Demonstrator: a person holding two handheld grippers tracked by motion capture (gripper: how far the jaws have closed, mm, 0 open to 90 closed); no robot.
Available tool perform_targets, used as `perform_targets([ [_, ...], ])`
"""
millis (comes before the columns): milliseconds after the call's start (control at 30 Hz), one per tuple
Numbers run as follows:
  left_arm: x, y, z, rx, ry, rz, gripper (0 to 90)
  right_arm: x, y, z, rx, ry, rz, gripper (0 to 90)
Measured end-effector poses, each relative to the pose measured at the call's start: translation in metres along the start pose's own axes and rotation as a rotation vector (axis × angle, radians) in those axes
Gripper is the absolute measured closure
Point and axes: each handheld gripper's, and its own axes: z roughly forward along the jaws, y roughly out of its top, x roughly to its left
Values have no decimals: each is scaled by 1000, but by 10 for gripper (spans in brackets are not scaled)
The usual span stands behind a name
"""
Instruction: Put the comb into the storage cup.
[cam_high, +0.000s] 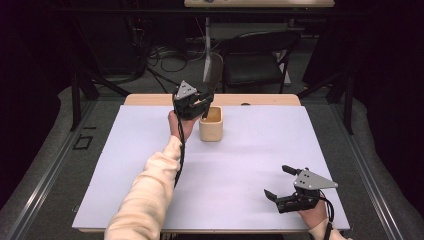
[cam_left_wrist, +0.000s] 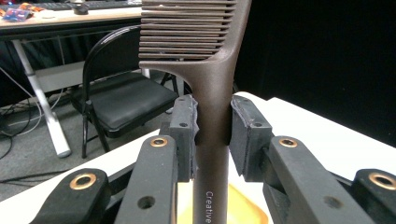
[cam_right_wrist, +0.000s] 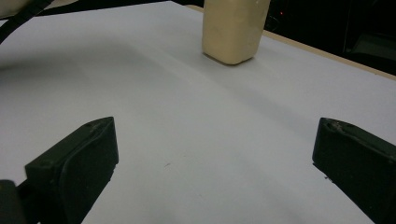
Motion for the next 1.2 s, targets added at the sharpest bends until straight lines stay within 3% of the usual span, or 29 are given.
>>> perform_targets([
  [1200, 2, -15, 10, 34, -2, 10, 725, 0, 0, 1, 1, 1, 0, 0],
])
